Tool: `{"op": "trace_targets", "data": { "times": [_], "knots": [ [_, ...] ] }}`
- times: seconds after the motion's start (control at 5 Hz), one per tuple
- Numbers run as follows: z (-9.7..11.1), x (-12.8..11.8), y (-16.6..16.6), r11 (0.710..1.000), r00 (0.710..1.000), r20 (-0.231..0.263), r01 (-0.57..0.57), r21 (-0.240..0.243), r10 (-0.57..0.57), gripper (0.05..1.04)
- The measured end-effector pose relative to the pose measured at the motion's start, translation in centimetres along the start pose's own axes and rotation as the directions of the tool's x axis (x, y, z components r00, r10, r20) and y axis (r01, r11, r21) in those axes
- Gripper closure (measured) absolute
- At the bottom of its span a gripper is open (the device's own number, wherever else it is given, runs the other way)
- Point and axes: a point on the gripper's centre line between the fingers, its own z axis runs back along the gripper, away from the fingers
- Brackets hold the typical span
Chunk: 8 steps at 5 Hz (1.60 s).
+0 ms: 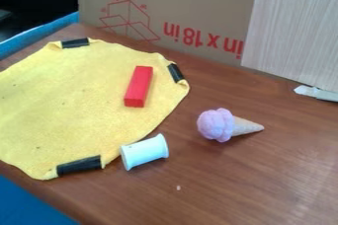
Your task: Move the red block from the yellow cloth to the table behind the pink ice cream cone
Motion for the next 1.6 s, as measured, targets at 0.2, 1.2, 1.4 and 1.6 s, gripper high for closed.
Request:
{"op": "trace_targets", "data": {
  "times": [0.2,1.2,1.4,1.6],
  "knots": [
    [-1.1,-0.3,-0.3,1.000,0.999,-0.035,-0.002,-0.016,0.002,0.083],
    [3.5,-2.5,-11.4,0.969,0.999,0.011,-0.034,-0.246,0.038,0.083],
    [4.6,-2.6,-15.0,0.963,1.000,0.016,-0.007,-0.268,0.012,0.083],
    [6.2,-2.2,-17.7,0.954,0.999,0.034,0.012,-0.299,-0.002,0.083]
  ]
}}
